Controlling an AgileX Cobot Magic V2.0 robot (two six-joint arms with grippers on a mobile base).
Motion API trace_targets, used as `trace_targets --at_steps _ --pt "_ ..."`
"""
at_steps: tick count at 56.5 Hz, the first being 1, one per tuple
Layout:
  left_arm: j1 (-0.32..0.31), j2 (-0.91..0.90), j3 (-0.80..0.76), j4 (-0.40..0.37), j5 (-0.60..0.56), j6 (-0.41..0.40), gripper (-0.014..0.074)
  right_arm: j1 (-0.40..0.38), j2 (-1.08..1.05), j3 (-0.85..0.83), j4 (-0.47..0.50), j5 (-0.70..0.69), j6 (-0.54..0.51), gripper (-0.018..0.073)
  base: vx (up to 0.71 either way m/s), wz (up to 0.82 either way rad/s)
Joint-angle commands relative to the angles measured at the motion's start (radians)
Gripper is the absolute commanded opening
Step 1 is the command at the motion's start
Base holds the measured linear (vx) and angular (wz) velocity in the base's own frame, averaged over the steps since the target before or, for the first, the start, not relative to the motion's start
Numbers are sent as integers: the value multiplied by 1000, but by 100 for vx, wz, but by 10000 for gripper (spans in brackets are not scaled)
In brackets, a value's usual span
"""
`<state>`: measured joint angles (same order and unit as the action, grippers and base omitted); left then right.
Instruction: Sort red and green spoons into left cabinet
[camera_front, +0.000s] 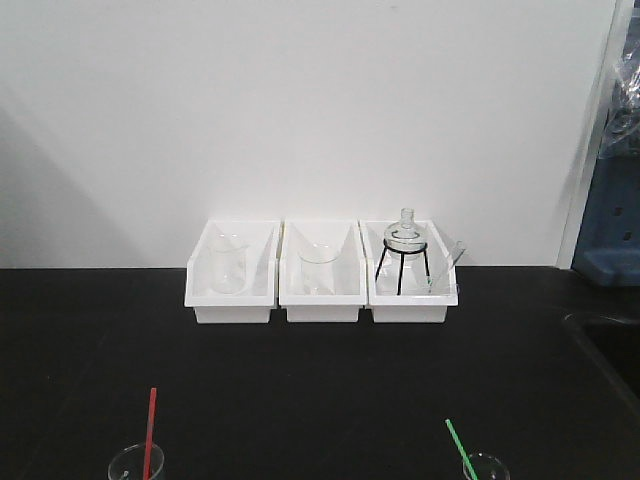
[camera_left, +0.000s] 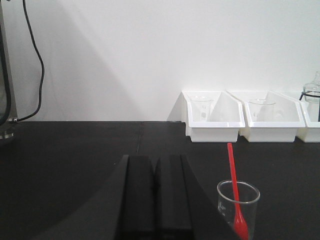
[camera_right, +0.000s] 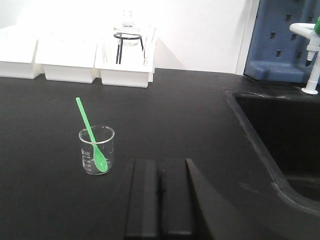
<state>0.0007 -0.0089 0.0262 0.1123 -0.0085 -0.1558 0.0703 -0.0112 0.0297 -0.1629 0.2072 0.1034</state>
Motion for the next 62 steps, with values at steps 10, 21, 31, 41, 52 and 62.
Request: trace_targets --at_steps 10,21,31,41,52,62 --pt "-1 -8 -1 -1 -80 -2 -8 0 -7 11 -4 -81 -3 -9 0 0" --pt "-1 -8 -1 -1 -80 -2 -8 0 -7 11 -4 -81 -3 -9 0 0" --pt "-1 -8 -1 -1 -80 -2 -8 0 -7 11 -4 -81 -3 -9 0 0" --pt "-1 -8 -1 -1 -80 -2 -8 0 -7 11 -4 -81 -3 -9 0 0" --pt "-1 -8 -2 -1 -81 -2 -8 0 -7 11 -4 -84 -3 -9 0 0" --pt "-1 -8 -2 -1 -91 -2 -8 0 -7 11 -13 -98 -6 -9 0 0"
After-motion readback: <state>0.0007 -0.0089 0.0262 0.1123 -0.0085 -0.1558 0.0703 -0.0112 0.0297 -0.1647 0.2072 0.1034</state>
